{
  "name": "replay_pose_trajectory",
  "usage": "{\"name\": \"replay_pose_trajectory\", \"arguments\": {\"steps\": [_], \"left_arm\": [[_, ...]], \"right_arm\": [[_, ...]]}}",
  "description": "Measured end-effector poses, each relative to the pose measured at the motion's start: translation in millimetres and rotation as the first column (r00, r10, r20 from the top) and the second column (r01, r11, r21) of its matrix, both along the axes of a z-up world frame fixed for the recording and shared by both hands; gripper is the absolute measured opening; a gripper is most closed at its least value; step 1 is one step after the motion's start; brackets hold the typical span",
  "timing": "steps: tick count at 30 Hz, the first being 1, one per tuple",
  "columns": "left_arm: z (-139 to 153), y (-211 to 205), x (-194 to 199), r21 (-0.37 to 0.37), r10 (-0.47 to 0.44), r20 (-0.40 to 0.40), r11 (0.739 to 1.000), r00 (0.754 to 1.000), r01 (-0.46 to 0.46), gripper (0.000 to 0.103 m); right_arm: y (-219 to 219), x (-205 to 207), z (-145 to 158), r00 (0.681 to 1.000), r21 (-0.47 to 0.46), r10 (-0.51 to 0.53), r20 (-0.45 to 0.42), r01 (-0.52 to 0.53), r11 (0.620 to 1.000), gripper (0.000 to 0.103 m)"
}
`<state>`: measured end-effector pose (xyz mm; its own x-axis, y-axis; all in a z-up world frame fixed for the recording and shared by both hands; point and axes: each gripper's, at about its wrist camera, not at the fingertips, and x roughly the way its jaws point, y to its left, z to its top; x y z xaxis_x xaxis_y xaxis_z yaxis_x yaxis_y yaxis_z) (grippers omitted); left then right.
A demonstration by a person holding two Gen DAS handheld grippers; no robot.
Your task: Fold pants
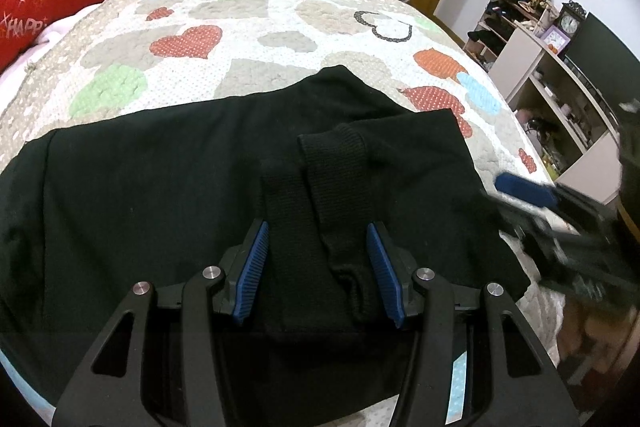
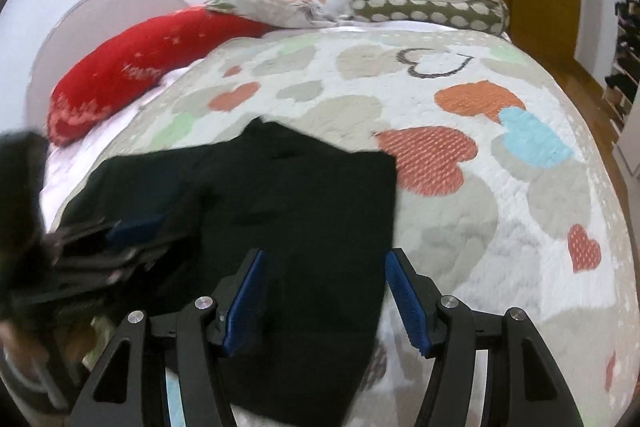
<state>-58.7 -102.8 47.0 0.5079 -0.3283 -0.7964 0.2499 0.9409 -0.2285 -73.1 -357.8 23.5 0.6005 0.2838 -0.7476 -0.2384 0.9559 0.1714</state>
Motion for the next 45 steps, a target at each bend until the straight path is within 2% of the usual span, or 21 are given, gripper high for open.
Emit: {"name": "replay_pose_trajectory", "arguments": {"steps": [4, 9, 11, 12, 21, 25, 28, 32, 34, 35, 40, 45], "left_arm": [[2.1, 3.0, 5.1, 0.007, 0.013, 0.005, 1.0, 1.0, -0.013, 0.051], [-3.3, 5.5, 5.7, -0.006, 0.019, 0.012, 1.0, 1.0, -0.019, 0.051], [-3.7, 5.4, 5.2, -0.01, 0.024, 0.016, 1.0, 1.0, -0.024, 0.051], [-3.9, 5.8, 5.5, -0.014, 0.027, 0.015, 1.0, 1.0, -0.027, 0.051], [-6.3, 4.6, 4.3, -0.012, 0.034, 0.039, 0.999, 0.999, -0.033, 0.052], [-6.0, 6.4, 3.5, -0.024, 0.036, 0.037, 0.999, 0.999, -0.035, 0.052], [-6.0, 7.5, 2.2, -0.032, 0.046, 0.035, 0.998, 0.998, -0.045, 0.052], [-6.3, 6.1, -0.9, -0.029, 0.056, 0.048, 0.998, 0.997, -0.055, 0.052], [-6.5, 7.3, -2.2, -0.041, 0.061, 0.049, 0.997, 0.997, -0.059, 0.052], [-6.2, 8.1, -2.9, -0.048, 0.063, 0.045, 0.997, 0.997, -0.061, 0.052], [2.5, 16.8, -14.0, -0.064, 0.07, 0.021, 0.996, 0.997, -0.068, 0.052], [11.5, 34.4, -25.2, -0.057, 0.122, 0.018, 0.991, 0.992, -0.121, 0.052]], "right_arm": [[1.7, 21.9, -6.3, 0.999, -0.014, -0.027, -0.025, 0.026, 1.0, 0.061], [9.8, 28.4, 4.9, 0.999, 0.042, 0.01, 0.037, -0.011, 0.999, 0.061], [23.3, 38.6, 1.4, 0.997, 0.019, 0.072, 0.009, -0.072, 0.997, 0.056], [28.1, 42.6, -1.2, 0.996, 0.009, 0.089, -0.002, -0.089, 0.996, 0.048], [43.6, 76.3, -15.5, 0.995, -0.018, 0.088, -0.046, -0.089, 0.996, 0.046], [38.9, 58.3, 1.9, 0.996, -0.027, 0.084, -0.028, -0.085, 0.996, 0.046], [35.8, 29.4, 12.9, 0.994, -0.028, 0.111, 0.002, -0.111, 0.993, 0.048], [35.7, 0.0, -2.9, 0.99, -0.063, 0.133, -0.044, -0.136, 0.989, 0.048], [35.0, -5.7, -18.2, 0.991, -0.08, 0.122, -0.062, -0.127, 0.989, 0.049], [34.8, -8.8, -20.0, 0.992, -0.081, 0.121, -0.039, -0.123, 0.989, 0.049], [37.6, -8.4, -5.3, 0.99, -0.054, 0.133, -0.041, -0.135, 0.989, 0.049], [52.7, -5.9, 5.1, 0.987, -0.029, 0.157, -0.019, -0.157, 0.987, 0.05]]}}
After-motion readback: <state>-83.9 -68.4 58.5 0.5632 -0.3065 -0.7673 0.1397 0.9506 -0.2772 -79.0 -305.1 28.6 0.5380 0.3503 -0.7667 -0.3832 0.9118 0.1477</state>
